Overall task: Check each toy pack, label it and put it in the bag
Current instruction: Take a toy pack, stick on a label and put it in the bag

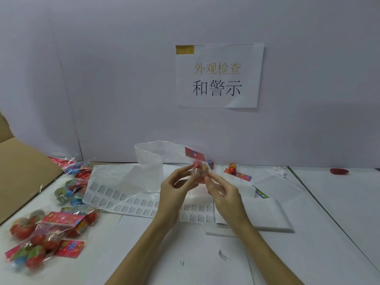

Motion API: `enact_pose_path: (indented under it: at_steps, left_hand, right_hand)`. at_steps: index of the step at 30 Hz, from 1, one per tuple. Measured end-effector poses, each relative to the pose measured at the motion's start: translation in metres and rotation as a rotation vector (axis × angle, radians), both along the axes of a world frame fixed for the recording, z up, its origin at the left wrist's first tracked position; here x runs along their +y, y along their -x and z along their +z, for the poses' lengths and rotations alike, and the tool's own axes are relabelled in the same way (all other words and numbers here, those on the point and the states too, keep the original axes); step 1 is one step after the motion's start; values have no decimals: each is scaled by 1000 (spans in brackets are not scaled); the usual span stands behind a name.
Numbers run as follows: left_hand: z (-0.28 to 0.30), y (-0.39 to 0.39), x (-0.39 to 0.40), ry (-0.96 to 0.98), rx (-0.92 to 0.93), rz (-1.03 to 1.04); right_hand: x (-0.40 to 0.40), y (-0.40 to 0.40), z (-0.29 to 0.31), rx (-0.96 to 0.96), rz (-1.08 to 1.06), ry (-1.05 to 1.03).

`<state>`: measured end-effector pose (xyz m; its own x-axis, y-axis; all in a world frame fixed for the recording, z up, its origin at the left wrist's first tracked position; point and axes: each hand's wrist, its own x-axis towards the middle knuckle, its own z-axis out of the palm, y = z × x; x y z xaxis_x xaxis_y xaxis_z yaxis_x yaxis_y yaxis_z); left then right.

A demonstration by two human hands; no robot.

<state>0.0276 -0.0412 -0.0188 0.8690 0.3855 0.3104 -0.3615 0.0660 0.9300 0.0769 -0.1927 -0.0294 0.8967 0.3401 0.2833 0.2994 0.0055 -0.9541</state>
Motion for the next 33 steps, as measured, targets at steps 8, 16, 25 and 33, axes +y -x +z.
enact_pose_path:
  at_steps: [8, 16, 25, 33]
  left_hand:
    - [1, 2, -5, -130, -53, -19]
    - [-2, 1, -3, -30, 135, 31]
    - [-4, -1, 1, -67, 201, -3]
    - [-6, -10, 17, 17, 190, 25]
  right_hand:
    - [-4, -2, 5, 417, 125, -327]
    - [-10, -1, 9, 458, 220, -249]
    - [-54, -16, 34, 593, 152, -379]
    - [-167, -31, 43, 346, 520, -1727]
